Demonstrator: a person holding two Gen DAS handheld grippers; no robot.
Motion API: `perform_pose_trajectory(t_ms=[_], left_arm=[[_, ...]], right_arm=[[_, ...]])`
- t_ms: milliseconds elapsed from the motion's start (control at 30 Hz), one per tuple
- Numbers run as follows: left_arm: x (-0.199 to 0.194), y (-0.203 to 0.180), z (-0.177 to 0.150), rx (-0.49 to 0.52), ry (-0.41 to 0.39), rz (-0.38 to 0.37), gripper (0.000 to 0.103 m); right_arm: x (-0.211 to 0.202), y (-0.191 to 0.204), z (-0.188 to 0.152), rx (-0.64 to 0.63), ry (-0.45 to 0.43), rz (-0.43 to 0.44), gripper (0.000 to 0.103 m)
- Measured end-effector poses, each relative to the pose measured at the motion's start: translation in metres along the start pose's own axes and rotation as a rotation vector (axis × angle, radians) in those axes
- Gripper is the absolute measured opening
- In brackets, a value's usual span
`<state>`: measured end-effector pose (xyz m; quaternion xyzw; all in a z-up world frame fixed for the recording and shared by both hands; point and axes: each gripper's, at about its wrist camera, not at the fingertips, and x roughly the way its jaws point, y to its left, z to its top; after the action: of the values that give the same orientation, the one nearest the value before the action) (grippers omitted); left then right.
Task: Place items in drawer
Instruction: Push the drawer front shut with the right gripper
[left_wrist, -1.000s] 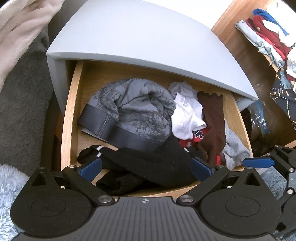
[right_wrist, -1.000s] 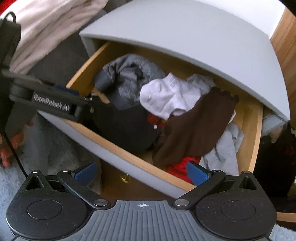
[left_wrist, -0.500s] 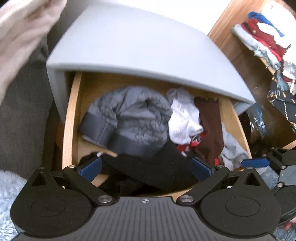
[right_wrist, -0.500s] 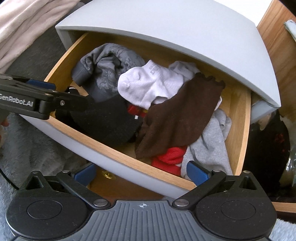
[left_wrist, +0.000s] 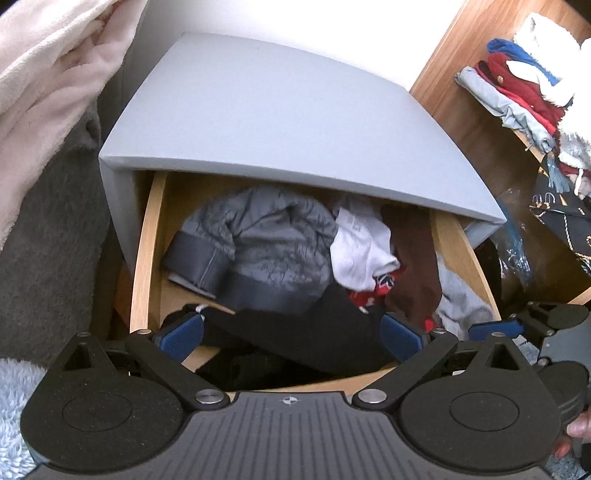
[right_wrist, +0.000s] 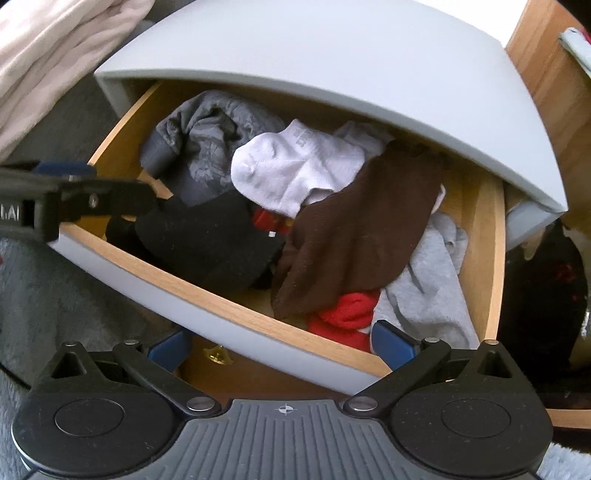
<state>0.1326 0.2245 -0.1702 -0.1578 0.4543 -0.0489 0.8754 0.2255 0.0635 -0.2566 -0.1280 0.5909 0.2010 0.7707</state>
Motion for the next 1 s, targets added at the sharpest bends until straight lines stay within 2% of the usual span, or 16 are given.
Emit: perform_pose_trajectory(t_ms=[467,1000], left_arm=[[-0.001,-0.004,-0.006,-0.031,-0.033,0.03,0.103],[-0.03,-0.013,-0.034,0.007,-0.171,0.077,0.103]], right_arm=[[-0.006,0.005,-0.025,0.035,-0.122,-0.031,0.102],[-0.012,0.006,-0.029,0.02,-0.205,-0.088,0.102]])
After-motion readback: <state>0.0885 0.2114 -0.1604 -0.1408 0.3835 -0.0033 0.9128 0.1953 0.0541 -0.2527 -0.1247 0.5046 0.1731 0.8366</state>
